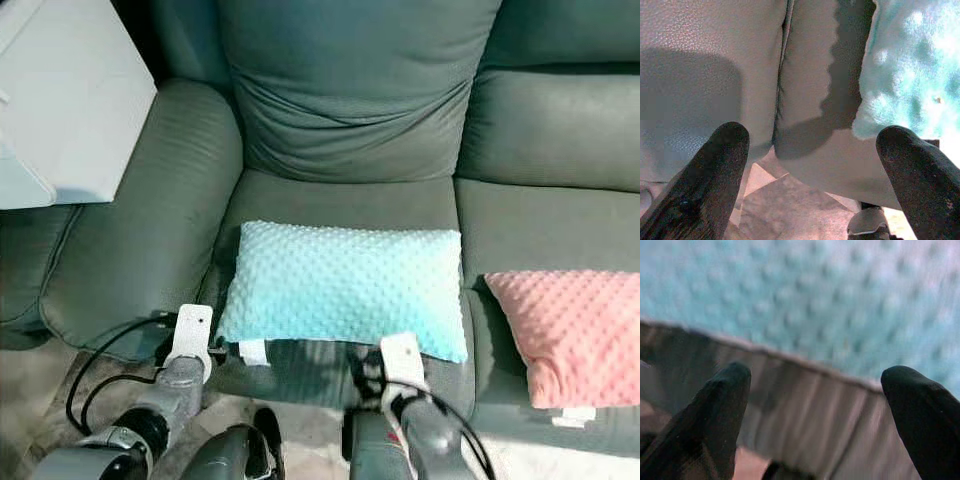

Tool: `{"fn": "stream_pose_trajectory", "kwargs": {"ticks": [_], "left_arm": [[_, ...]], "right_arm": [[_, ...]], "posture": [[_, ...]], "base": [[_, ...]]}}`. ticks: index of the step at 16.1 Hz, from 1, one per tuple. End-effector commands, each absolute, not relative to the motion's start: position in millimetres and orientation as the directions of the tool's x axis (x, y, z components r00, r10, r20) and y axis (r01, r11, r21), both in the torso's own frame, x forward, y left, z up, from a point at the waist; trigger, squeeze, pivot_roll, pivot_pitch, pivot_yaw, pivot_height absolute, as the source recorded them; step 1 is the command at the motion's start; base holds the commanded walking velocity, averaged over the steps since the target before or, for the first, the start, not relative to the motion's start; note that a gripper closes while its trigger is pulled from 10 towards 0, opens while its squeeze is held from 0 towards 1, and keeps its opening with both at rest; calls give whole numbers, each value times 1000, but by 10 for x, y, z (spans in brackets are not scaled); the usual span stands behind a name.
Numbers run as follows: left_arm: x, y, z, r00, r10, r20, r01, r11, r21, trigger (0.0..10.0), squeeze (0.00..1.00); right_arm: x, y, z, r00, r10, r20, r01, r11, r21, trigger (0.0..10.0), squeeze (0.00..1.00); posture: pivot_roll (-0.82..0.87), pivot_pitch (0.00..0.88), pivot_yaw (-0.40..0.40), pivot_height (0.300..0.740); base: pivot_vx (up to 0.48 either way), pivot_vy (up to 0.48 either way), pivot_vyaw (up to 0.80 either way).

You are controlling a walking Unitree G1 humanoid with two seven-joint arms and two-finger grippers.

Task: Move the pillow to the sofa

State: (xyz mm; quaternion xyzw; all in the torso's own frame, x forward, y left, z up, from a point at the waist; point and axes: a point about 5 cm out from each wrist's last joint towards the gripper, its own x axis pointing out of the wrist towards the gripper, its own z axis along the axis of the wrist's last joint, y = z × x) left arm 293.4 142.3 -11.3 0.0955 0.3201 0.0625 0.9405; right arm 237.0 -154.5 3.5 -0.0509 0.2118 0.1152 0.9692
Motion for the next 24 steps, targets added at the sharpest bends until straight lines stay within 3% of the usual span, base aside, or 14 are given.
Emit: {"fn": "stream_pose_trajectory", "kwargs": {"ticks": [1,5,10,17,19,21,24], "left_arm": [[2853,1463,-190,767,182,-616,-53,974,221,10000,0],[3073,1426,20,828,28,-560,3,999,55,10000,0],[3213,1635,239,890,-86,-448,70,996,-50,10000,0],[3109,1979,401,951,-99,-292,75,993,-92,10000,0],[2927,2133,391,964,-103,-244,83,993,-89,10000,0],[2695,2294,272,962,-25,-273,-11,992,-129,10000,0],[2558,2363,208,957,28,-290,-61,992,-107,10000,0]], "right_arm": [[2328,-1466,29,874,211,-437,-254,966,-40,10000,0],[2551,-1392,253,896,225,-383,-258,965,-37,10000,0],[2833,-1334,411,908,239,-343,-274,960,-56,10000,0],[2887,-1455,506,934,212,-286,-247,965,-92,10000,0],[2799,-1576,547,950,187,-249,-211,974,-77,10000,0],[2749,-1606,589,951,202,-236,-211,977,-17,10000,0],[2767,-1683,706,948,249,-200,-266,962,-65,10000,0]], "posture": [[-194,283,111,740],[-191,172,115,740],[-189,4,114,740],[-163,0,83,740],[-164,0,92,740],[-171,0,98,740],[-183,0,66,740]], "base": [[0,0,0],[0,0,0],[0,0,0],[0,0,0],[0,0,0],[0,0,0],[0,0,0]]}}
